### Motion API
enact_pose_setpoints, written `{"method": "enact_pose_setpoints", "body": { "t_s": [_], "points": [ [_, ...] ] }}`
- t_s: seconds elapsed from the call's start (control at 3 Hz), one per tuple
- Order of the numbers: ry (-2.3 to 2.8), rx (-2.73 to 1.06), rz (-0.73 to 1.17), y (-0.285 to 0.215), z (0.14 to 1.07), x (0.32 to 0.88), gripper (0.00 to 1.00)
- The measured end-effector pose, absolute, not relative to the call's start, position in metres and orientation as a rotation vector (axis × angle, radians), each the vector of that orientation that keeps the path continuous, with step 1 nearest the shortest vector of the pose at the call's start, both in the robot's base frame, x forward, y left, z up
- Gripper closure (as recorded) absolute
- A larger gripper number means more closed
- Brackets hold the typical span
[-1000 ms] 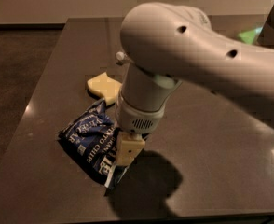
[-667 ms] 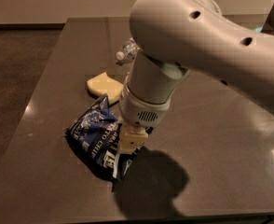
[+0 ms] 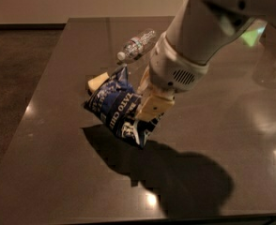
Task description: Pick blue chip bag
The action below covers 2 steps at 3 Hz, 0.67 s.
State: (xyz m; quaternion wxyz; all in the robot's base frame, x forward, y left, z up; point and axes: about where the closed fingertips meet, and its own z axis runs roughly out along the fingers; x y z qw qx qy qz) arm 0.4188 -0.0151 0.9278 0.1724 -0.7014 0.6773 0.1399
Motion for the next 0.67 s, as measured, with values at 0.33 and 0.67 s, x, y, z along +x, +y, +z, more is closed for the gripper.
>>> {"method": "enact_pose_setpoints", "body": {
  "t_s": [0.33, 0.67],
  "points": [
    [1.881, -1.923, 0.425, -0.034, 0.97, 0.429, 1.0],
    [1.852, -1.895, 0.446, -0.043, 0.99, 0.433, 1.0]
  ]
}}
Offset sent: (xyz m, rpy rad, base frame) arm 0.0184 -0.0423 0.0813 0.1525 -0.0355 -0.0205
